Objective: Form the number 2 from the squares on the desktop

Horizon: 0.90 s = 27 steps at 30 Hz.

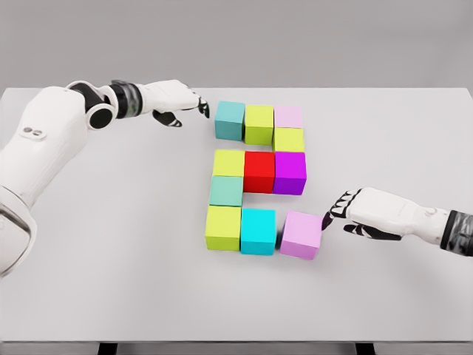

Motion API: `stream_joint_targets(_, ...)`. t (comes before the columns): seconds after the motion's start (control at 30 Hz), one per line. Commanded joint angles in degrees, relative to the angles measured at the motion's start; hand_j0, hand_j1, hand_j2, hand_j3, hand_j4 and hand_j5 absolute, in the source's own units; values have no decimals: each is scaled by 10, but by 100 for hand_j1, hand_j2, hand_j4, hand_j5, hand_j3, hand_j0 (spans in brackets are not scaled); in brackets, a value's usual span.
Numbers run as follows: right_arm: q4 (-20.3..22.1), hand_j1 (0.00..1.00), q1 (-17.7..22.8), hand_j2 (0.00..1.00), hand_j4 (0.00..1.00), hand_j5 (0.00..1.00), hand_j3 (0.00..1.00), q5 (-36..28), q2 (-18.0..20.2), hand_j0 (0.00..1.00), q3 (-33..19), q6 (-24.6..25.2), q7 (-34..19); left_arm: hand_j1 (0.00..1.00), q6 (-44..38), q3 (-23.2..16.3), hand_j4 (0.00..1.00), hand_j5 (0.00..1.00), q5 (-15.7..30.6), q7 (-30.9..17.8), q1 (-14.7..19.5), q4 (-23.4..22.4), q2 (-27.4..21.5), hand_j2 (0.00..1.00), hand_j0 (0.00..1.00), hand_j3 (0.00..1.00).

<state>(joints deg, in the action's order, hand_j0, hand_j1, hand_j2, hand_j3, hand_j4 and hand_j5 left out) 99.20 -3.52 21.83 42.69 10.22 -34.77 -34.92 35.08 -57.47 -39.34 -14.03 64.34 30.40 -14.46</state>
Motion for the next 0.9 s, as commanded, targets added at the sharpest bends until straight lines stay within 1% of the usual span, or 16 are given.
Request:
stream_joint_targets(0.0, 1, 58, 0, 58, 58, 58, 58, 2, 0, 58, 1, -2, -1, 72, -1, 3, 72, 72, 4, 0, 0, 2, 1, 72, 72, 72)
stream_joint_targets(0.3, 3, 58, -4, 58, 58, 58, 58, 2, -3, 58, 4, -2, -1, 72, -1, 2, 72, 72, 5, 0, -4, 17, 1, 72, 72, 72)
stream_joint_targets(0.43, 2, 58, -4, 58, 58, 58, 58, 3, 1, 58, 1, -2, -1, 72, -1, 2, 72, 72, 6, 0, -4, 19, 1, 72, 72, 72)
stream_joint_targets(0.53, 5, 58, 3, 58, 58, 58, 58, 1, 4, 58, 2, -2, -1, 72, -1, 3, 72, 72, 6, 0, -4, 19, 1, 72, 72, 72)
stream_joint_targets(0.63, 19, 58, 10, 58, 58, 58, 58, -1, 8, 58, 1, -2, -1, 72, -1, 3, 72, 72, 6, 0, -4, 22, 1, 72, 72, 72)
stream_joint_targets(0.87, 21, 58, 19, 58, 58, 58, 58, -5, 17, 58, 1, -2, -1, 72, -1, 3, 72, 72, 6, 0, -4, 27, 1, 72, 72, 72)
